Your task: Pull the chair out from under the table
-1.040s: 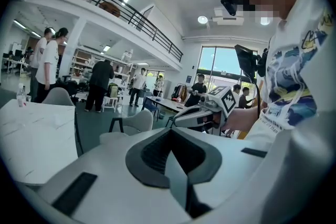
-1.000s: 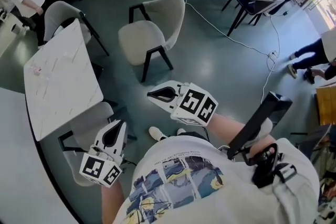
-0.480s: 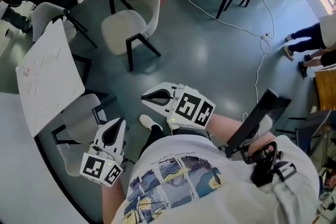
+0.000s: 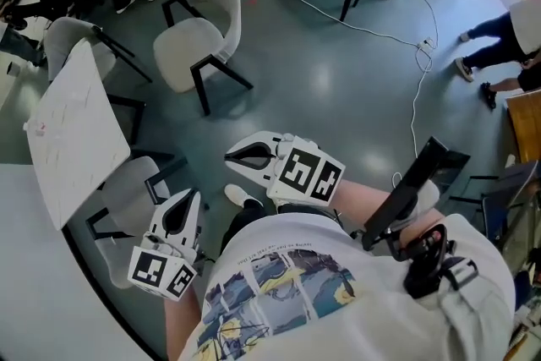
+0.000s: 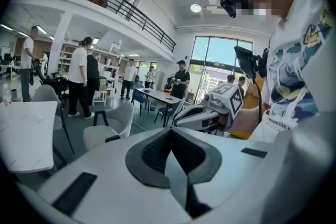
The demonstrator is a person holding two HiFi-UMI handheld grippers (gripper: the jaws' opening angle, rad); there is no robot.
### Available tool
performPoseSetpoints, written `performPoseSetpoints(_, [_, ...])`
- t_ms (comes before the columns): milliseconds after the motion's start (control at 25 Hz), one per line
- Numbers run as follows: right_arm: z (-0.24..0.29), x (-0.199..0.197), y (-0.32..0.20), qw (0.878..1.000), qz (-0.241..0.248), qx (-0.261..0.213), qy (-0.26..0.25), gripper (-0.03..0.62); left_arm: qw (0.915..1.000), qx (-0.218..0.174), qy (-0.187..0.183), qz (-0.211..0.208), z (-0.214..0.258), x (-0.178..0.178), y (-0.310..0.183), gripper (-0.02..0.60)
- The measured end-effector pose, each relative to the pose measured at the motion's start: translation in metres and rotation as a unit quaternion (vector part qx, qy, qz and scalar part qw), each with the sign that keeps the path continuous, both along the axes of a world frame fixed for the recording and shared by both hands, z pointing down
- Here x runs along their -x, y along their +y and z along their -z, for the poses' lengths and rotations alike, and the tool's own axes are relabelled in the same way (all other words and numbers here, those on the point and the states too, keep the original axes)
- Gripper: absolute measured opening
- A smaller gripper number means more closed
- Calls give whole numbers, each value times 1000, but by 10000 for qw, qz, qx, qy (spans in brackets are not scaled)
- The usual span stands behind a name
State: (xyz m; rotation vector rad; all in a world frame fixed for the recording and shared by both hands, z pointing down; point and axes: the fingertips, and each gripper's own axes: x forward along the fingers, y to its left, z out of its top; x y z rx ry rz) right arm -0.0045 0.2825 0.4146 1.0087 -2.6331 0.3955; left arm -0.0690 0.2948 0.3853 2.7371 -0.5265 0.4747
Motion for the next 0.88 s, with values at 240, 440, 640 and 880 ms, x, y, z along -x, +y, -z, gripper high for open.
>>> performPoseSetpoints(240, [3, -10, -16, 9999, -86, -66, 83, 11, 9999, -43, 33, -116, 2, -11, -17, 9])
performPoseSetpoints(440, [14, -5, -41, 9995, -230, -138, 189, 11, 9995, -53, 101, -287, 5, -3, -41, 9])
performPoseSetpoints(640, [23, 8, -69, 9989, -330, -185, 282, 11, 9988, -168, 208, -418, 16, 8, -73, 9])
performPoseSetpoints(880, [19, 42, -106, 9986, -359, -158, 342, 11, 9983, -155, 247, -505, 13, 40, -108, 9])
